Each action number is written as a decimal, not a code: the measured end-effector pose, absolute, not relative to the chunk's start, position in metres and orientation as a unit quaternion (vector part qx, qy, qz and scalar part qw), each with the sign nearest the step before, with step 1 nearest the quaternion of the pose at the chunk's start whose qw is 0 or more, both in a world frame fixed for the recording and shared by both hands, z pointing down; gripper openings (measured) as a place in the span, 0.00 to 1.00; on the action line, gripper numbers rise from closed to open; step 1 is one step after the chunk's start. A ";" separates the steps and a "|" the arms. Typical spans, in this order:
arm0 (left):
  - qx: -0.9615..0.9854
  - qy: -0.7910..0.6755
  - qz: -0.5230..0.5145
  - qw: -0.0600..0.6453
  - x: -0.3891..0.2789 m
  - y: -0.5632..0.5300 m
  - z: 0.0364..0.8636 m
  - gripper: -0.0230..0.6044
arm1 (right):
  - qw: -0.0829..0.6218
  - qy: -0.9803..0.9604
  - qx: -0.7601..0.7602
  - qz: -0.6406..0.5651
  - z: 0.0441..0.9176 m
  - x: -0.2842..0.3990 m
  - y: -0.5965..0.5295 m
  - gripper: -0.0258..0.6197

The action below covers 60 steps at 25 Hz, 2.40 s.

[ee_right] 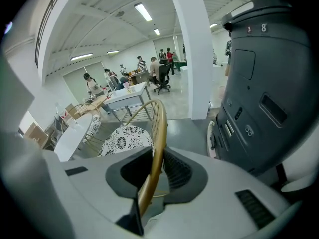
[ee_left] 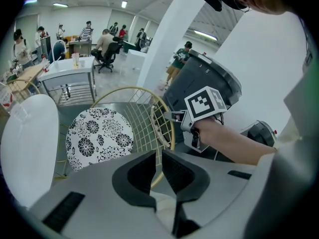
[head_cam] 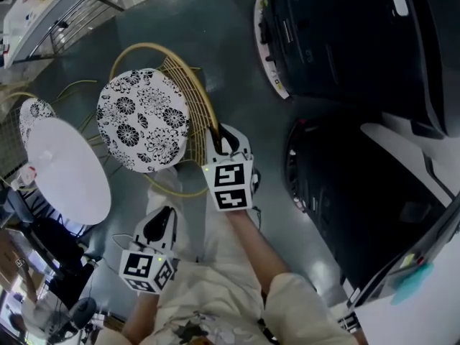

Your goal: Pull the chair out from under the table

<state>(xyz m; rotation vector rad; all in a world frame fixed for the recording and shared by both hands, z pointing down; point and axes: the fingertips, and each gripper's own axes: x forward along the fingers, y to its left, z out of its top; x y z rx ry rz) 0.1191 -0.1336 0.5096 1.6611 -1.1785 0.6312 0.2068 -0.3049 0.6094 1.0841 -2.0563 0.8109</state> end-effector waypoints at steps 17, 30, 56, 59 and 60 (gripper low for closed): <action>0.695 -0.476 0.251 0.476 0.142 -0.150 0.513 0.11 | 0.341 -0.762 0.457 0.305 0.613 0.292 -0.301 0.15; 0.699 -0.478 0.235 0.477 0.164 -0.162 0.503 0.11 | 0.363 -0.747 0.476 0.288 0.614 0.355 -0.305 0.15; 0.716 -0.459 0.250 0.463 0.193 -0.165 0.501 0.11 | 0.354 -0.720 0.522 0.288 0.613 0.431 -0.312 0.14; 0.718 -0.459 0.250 0.459 0.199 -0.165 0.499 0.11 | 0.356 -0.716 0.528 0.284 0.613 0.446 -0.313 0.14; 0.719 -0.459 0.251 0.458 0.201 -0.164 0.497 0.11 | 0.357 -0.715 0.531 0.282 0.613 0.452 -0.313 0.14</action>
